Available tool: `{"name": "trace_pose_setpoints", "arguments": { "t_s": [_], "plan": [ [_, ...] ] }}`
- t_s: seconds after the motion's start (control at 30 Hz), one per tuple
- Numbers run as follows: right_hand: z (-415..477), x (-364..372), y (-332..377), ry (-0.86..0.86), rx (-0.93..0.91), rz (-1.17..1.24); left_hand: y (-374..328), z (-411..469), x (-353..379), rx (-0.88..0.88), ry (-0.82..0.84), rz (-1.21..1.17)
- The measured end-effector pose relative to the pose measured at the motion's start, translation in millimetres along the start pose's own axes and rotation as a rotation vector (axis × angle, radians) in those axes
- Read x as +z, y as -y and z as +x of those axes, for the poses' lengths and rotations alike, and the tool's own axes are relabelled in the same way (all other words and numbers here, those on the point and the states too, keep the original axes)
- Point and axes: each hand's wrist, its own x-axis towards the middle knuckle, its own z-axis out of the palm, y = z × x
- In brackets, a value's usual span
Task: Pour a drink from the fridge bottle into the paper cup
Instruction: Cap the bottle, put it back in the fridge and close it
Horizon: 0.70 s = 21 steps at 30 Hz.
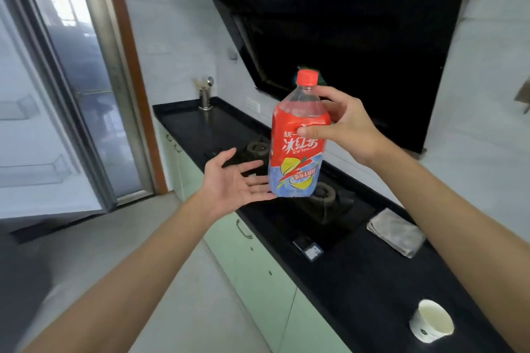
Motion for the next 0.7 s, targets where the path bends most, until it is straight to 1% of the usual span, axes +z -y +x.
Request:
{"name": "trace_pose_setpoints", "arguments": {
  "t_s": [0.23,0.43,0.7],
  "plan": [
    [50.9,108.1,33.6,0.144,-0.057,0.132,-60.4,-75.7,-70.7,0.177,-0.153,-0.033],
    [103.4,214.9,64.1,0.27,-0.101,0.209,-116.7,-142.2,-140.7,0.311,-0.265,-0.067],
    [162.8,361.3,103.6,0.451,-0.138,0.29,-188.3,-224.7,-246.7,0.436,-0.394,-0.127]
  ]
}}
